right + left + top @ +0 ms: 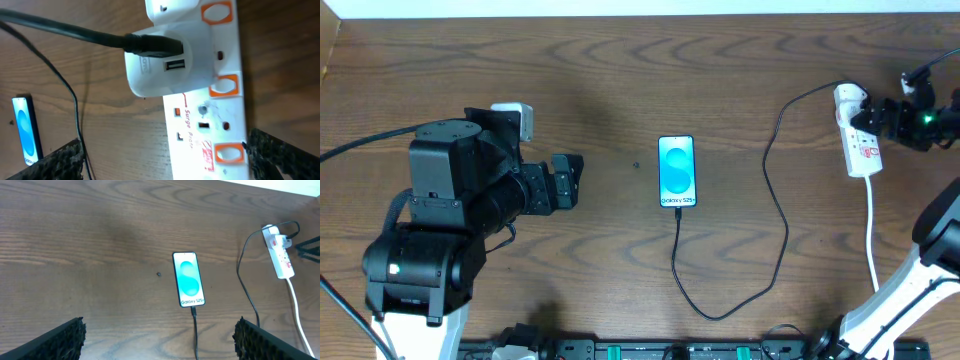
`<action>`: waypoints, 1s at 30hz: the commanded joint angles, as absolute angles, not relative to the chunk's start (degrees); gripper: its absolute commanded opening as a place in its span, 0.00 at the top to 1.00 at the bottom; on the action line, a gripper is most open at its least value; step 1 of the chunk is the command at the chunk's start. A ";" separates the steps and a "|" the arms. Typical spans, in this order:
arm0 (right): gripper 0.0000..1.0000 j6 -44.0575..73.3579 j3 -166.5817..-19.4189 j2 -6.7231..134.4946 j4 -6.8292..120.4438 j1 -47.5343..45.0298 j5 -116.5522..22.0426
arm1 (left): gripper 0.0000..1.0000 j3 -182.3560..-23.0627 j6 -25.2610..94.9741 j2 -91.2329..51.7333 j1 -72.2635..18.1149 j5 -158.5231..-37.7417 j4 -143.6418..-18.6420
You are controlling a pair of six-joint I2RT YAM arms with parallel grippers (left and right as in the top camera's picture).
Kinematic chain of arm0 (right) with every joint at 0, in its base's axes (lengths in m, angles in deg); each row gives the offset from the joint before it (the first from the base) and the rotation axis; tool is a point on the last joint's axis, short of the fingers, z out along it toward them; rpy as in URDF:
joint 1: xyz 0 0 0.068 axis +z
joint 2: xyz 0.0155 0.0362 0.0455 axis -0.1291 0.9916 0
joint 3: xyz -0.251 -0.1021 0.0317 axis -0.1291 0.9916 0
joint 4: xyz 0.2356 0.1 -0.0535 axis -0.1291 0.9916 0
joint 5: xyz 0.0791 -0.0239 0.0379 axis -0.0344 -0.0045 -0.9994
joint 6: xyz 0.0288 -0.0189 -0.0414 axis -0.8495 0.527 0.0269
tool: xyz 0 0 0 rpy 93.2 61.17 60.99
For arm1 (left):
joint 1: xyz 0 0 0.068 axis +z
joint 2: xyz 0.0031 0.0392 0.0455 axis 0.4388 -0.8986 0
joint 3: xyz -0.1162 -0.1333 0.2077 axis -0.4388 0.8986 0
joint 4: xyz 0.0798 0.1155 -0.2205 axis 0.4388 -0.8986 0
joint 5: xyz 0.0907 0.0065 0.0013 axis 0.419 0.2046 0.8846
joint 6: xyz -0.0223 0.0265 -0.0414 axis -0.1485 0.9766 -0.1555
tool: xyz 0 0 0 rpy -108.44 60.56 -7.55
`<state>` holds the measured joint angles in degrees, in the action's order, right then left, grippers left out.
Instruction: Plug charger to phone and switch on socket
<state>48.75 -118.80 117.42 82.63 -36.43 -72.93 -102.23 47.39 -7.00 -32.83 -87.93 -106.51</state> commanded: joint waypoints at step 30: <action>0.01 48.29 -117.51 119.68 75.57 -32.89 -72.62 | 0.05 -102.47 48.38 -7.21 -32.68 -87.36 -106.49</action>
